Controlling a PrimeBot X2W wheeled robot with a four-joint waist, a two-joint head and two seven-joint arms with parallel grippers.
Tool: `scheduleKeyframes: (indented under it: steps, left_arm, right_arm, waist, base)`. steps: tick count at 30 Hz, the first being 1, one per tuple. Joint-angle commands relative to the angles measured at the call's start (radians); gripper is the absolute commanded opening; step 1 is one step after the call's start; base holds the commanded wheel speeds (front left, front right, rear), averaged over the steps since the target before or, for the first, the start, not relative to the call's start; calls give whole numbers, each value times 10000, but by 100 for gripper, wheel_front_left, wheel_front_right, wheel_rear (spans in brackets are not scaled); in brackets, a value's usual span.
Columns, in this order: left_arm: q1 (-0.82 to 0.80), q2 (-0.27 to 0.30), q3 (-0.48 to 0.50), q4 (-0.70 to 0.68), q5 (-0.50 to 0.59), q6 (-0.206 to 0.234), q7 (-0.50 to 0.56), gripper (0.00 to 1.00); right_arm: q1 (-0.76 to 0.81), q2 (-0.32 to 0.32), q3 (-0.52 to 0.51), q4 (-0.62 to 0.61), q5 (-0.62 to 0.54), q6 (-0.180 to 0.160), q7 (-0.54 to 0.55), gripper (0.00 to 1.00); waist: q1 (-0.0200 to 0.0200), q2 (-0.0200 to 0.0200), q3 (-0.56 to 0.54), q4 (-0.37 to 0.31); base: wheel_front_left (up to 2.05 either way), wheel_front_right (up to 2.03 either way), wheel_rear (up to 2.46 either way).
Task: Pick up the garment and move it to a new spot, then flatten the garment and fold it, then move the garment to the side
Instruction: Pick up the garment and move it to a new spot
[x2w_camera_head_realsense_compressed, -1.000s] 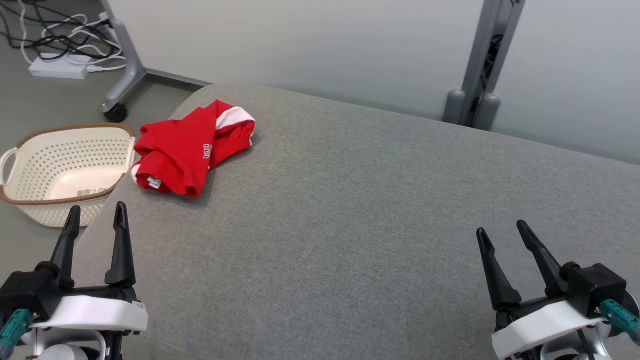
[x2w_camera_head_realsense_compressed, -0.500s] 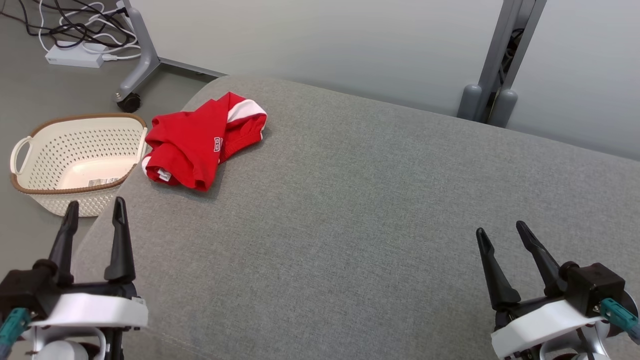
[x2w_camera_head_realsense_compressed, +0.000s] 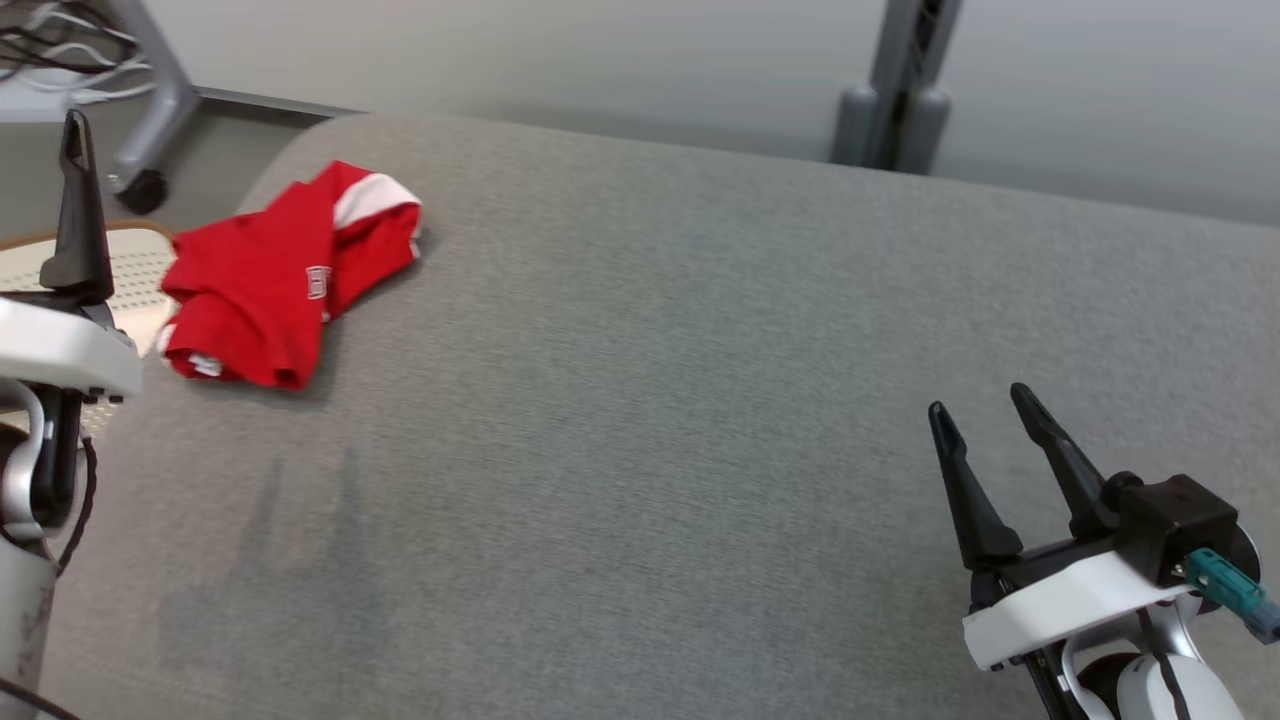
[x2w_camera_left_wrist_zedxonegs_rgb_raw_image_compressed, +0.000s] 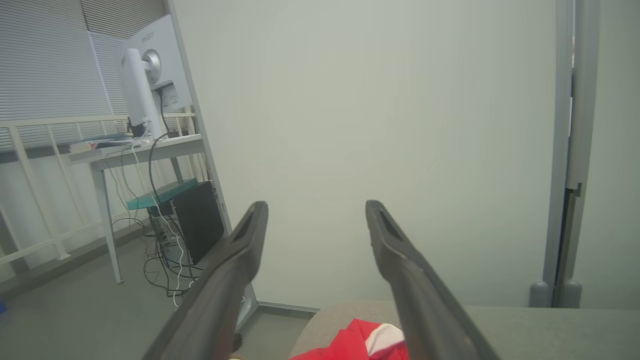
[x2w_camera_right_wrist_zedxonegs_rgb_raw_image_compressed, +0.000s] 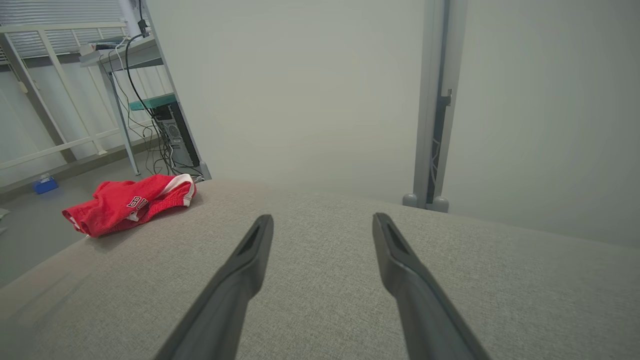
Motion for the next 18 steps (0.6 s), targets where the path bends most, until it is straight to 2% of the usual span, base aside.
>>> scheduleKeyframes:
  steps: [1,6,18]
  left_arm:
    - [-452,54,-81,746,-110,-243,166,100]
    - [-1229,221,-249,3282,-305,-753,610,100]
    - [-1838,79,-180,7506,-826,-1174,859,100]
  right_arm:
    - [-197,-71,-45,-46,-98,2,-49,100]
    - [-497,-71,-108,13,-80,2,-171,100]
    - [-1088,-68,-41,202,-220,2,-343,100]
  waist:
    - [0,0,706,-752]
    - [0,0,1482,-1522]
    - [0,0,2658,-2384]
  base:
    - [0,0,0]
    - [0,0,0]
    - [0,0,0]
